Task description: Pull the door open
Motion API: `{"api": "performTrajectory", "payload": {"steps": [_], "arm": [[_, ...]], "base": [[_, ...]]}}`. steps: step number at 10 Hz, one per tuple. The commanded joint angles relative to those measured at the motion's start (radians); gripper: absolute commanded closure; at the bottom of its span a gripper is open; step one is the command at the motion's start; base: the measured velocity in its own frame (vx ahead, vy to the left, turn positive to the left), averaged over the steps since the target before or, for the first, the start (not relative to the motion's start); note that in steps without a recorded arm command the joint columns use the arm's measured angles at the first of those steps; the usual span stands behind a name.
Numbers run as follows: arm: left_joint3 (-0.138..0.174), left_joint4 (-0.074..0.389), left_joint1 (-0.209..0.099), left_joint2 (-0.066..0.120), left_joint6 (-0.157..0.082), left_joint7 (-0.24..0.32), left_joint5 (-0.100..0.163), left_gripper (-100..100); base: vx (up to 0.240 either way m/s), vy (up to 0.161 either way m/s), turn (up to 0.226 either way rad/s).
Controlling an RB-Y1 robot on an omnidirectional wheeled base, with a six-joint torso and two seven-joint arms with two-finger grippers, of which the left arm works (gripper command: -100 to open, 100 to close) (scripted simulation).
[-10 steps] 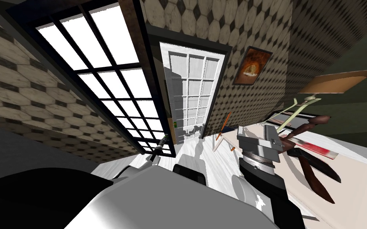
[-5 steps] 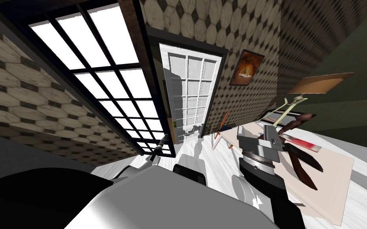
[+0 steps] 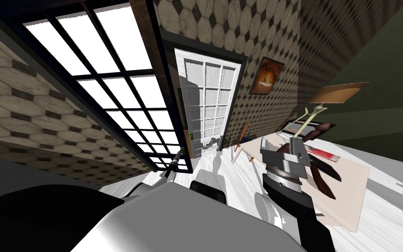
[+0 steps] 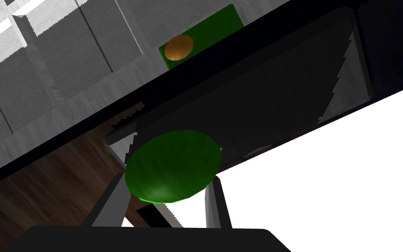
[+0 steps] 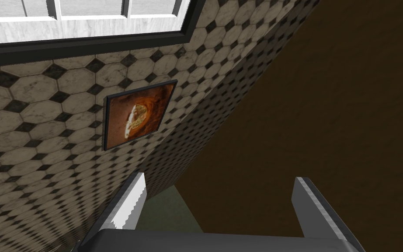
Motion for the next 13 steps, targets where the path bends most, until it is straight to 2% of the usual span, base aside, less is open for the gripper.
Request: {"api": "performTrajectory", "payload": {"steps": [1, 2, 4, 6, 7, 8, 9, 10, 11, 12, 13], "arm": [[-0.008, -0.004, 0.003, -0.008, 0.004, 0.050, 0.009, 100], [-0.008, -0.004, 0.003, -0.008, 0.004, 0.057, 0.009, 100], [-0.011, -0.011, 0.007, -0.008, 0.008, 0.122, 0.030, 100], [-0.013, -0.015, 0.009, -0.009, 0.010, 0.173, 0.040, 100], [-0.013, -0.015, 0.009, -0.009, 0.010, 0.181, 0.040, 100], [-0.014, -0.018, 0.010, -0.009, 0.012, 0.217, 0.050, 100], [-0.014, -0.018, 0.010, -0.009, 0.012, 0.222, 0.050, 100], [-0.016, -0.021, 0.012, -0.009, 0.014, 0.262, 0.061, 100], [-0.016, -0.021, 0.012, -0.009, 0.014, 0.263, 0.061, 100], [-0.018, -0.025, 0.014, -0.010, 0.016, 0.303, 0.071, 100], [-0.018, -0.025, 0.014, -0.010, 0.016, 0.305, 0.071, 100]], "base": [[-0.030, 0.020, -0.059], [-0.025, 0.013, -0.026], [-0.039, 0.017, -0.072], [-0.029, 0.019, -0.041], [-0.022, 0.012, -0.025], [-0.031, 0.012, -0.069], [-0.027, 0.015, -0.030], [-0.029, 0.019, -0.061], [-0.023, 0.015, -0.026], [-0.030, 0.013, -0.044], [-0.027, 0.013, -0.040]]}}
